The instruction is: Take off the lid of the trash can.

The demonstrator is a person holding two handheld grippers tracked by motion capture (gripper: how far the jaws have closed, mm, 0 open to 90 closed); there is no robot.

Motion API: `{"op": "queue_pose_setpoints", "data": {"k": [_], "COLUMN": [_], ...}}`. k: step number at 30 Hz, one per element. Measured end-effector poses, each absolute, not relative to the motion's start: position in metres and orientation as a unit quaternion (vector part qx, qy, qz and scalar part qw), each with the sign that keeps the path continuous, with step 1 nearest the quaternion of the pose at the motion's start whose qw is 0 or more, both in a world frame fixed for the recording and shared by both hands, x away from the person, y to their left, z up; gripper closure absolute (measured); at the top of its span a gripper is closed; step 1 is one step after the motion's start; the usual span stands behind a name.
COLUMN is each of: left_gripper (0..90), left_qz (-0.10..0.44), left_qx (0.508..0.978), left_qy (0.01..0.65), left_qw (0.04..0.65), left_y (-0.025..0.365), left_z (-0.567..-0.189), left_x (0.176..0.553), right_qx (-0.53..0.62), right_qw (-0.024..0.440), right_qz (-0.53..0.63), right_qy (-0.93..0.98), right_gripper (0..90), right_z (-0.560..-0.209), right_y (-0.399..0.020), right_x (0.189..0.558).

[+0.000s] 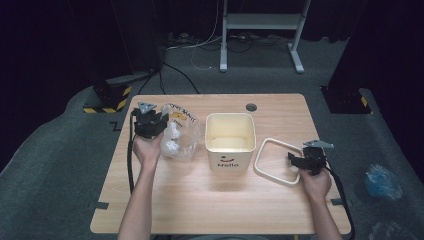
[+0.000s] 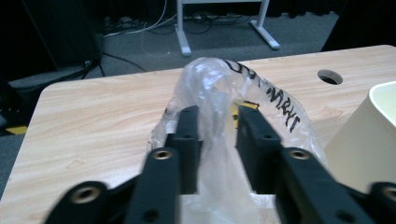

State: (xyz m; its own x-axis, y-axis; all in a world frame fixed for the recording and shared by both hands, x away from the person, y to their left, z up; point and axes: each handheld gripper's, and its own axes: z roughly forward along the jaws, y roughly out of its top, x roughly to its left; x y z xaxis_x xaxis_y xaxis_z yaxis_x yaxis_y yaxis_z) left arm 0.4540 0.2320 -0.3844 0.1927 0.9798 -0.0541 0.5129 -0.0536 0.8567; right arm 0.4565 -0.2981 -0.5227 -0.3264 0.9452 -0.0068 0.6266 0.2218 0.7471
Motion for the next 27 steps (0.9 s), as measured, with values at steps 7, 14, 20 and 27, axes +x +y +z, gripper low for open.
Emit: {"op": "queue_pose_setpoints", "data": {"k": [7,14,20,27], "left_gripper": [48.3,41.0,35.3,32.1], "left_qz": [0.293,0.298,0.295,0.3], "left_qx": [0.656,0.655,0.654,0.65], "left_qy": [0.574,0.577,0.584,0.588], "left_qw": [0.392,0.387,0.379,0.377], "left_y": [0.232,0.232,0.235,0.239], "left_z": [-0.387,-0.389,-0.392,-0.395], "left_x": [0.449,0.443,0.437,0.428], "right_qx": [0.528,0.528,0.528,0.528], "right_qw": [0.24,0.241,0.24,0.24], "right_qz": [0.332,0.331,0.332,0.331], "right_qy": [0.744,0.744,0.744,0.744], "right_gripper": [31.3,31.3,31.3,31.3], "right_z": [-0.523,-0.523,-0.523,-0.523], "right_y": [-0.298,-0.298,-0.298,-0.298], "right_x": [0.457,0.457,0.457,0.457]}}
